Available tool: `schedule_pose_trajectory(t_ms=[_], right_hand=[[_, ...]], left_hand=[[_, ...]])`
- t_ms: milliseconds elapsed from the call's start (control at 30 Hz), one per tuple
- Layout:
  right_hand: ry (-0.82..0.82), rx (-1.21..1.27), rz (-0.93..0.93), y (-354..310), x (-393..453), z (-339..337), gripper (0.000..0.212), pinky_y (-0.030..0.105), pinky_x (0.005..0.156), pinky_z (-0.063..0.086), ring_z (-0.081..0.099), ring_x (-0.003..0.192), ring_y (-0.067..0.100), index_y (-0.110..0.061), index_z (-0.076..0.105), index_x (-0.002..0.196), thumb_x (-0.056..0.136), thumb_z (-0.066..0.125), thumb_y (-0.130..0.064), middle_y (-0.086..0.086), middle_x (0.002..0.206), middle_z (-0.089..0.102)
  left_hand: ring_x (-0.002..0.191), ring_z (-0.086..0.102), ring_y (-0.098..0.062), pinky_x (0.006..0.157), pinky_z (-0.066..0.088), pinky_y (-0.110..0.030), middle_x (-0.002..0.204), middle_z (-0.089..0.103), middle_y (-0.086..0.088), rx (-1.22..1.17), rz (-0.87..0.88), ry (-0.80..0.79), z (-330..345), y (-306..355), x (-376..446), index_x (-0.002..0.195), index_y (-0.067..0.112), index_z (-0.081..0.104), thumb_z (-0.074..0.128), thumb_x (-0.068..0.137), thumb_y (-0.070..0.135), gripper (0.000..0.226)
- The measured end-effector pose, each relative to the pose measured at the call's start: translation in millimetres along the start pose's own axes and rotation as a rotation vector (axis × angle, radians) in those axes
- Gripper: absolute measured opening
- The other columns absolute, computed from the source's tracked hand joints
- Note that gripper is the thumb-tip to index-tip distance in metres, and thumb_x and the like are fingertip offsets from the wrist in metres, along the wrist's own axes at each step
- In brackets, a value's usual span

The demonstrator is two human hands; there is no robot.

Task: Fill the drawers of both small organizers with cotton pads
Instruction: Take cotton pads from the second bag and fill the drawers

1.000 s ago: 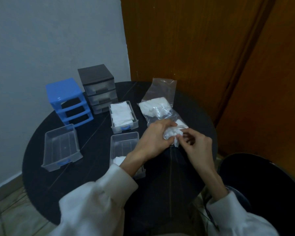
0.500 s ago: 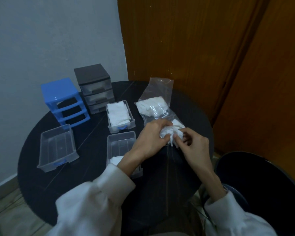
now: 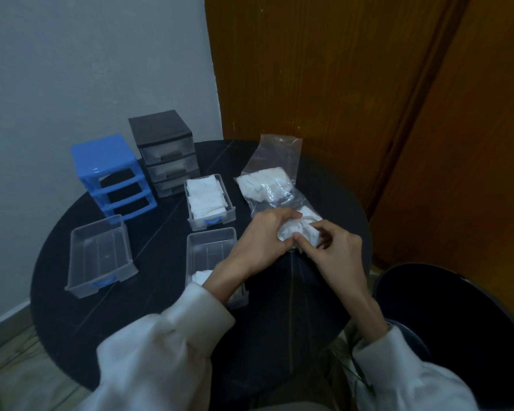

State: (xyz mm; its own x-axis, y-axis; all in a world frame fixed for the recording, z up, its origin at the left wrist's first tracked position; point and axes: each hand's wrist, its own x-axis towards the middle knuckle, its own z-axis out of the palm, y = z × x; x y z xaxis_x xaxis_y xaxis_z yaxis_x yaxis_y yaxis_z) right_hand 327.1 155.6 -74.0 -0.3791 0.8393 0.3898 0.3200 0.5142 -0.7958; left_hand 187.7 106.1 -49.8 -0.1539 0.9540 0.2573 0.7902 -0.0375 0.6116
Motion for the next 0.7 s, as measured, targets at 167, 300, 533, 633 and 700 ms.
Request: schedule_pose_trajectory(t_ms=[167, 300, 533, 633, 700], right_hand=[[-0.008, -0.052, -0.021, 6, 1, 0, 0.01, 0.003, 0.057, 0.035, 0.056, 0.064, -0.008, -0.018, 0.067, 0.084, 0.08, 0.068, -0.009, -0.014, 0.065, 0.058], [-0.009, -0.079, -0.03, 6, 0, -1, 0.014, 0.001, 0.06, 0.037, 0.056, 0.069, -0.012, -0.014, 0.065, 0.09, 0.078, 0.071, -0.012, -0.012, 0.071, 0.06], [0.056, -0.102, -0.045, 2, -3, -10, 0.006, 0.005, 0.059, 0.035, 0.053, 0.065, -0.002, -0.01, 0.064, 0.079, 0.08, 0.066, -0.004, -0.003, 0.068, 0.059], [0.124, -0.112, -0.058, 1, -4, -20, 0.007, 0.012, 0.062, 0.035, 0.054, 0.069, 0.009, -0.007, 0.067, 0.084, 0.079, 0.067, -0.003, 0.003, 0.076, 0.064], [0.17, -0.079, -0.03, -2, -4, -27, 0.01, 0.013, 0.064, 0.033, 0.051, 0.072, 0.008, -0.005, 0.069, 0.089, 0.079, 0.067, -0.002, 0.001, 0.078, 0.061]], left_hand=[[0.11, 0.055, -0.013, 0.084, 0.035, -0.011, 0.12, 0.062, -0.004, 0.007, -0.023, -0.008, 0, 0, 0, 0.123, 0.014, 0.059, 0.066, 0.079, 0.009, 0.045], [0.108, 0.056, -0.012, 0.08, 0.032, -0.005, 0.12, 0.063, -0.006, -0.008, -0.017, -0.02, 0, 3, 1, 0.123, 0.01, 0.059, 0.065, 0.08, 0.007, 0.044], [0.103, 0.056, -0.01, 0.078, 0.032, -0.006, 0.118, 0.063, -0.006, -0.016, -0.017, -0.024, 0, 4, 1, 0.122, 0.01, 0.059, 0.063, 0.08, 0.004, 0.043], [0.106, 0.055, -0.009, 0.079, 0.031, -0.005, 0.121, 0.062, -0.004, -0.005, -0.018, -0.025, 1, 2, 1, 0.124, 0.013, 0.058, 0.063, 0.08, 0.005, 0.045], [0.111, 0.055, -0.012, 0.083, 0.033, -0.008, 0.125, 0.061, -0.004, 0.002, -0.024, -0.026, 1, 1, 1, 0.128, 0.015, 0.056, 0.064, 0.08, 0.008, 0.049]])
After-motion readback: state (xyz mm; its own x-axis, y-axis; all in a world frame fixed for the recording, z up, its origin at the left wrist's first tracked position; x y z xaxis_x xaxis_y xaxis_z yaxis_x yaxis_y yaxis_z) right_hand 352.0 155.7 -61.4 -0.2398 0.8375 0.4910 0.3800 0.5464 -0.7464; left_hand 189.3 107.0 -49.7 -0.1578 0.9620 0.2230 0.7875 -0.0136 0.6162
